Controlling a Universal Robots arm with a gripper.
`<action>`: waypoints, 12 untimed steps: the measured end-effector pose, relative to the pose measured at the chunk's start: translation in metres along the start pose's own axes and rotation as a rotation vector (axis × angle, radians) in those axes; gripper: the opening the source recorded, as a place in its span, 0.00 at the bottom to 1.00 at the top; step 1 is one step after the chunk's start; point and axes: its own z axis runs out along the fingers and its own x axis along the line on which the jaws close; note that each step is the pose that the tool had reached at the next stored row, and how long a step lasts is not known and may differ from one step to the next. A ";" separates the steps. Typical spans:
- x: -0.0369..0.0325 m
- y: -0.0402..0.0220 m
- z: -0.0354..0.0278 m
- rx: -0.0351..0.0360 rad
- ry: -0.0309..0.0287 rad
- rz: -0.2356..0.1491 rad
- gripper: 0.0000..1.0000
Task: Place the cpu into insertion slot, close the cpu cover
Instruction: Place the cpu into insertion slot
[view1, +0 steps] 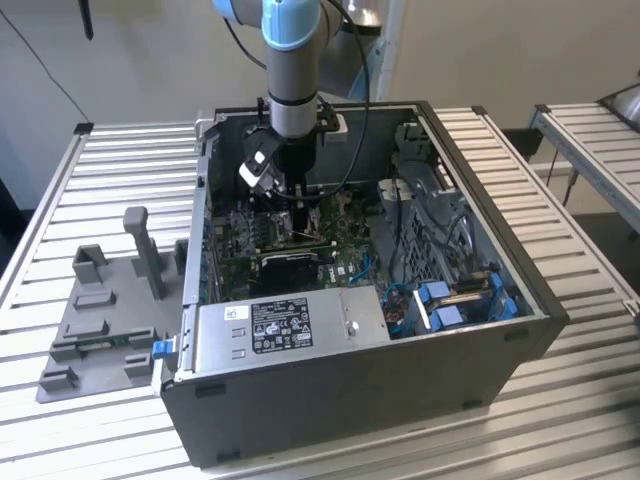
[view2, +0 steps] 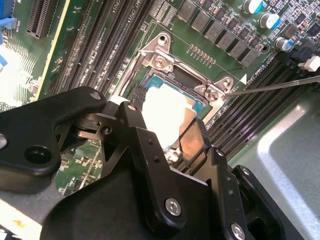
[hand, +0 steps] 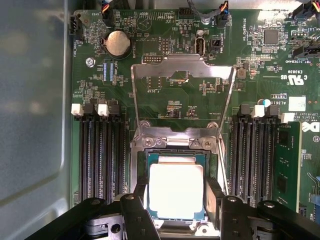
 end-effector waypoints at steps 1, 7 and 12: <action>0.0002 0.0000 0.0001 -0.0002 0.0002 0.000 0.54; 0.0002 0.0000 0.0003 -0.0003 0.0004 0.000 0.54; -0.0004 0.0001 0.0005 -0.0006 0.0012 0.000 0.54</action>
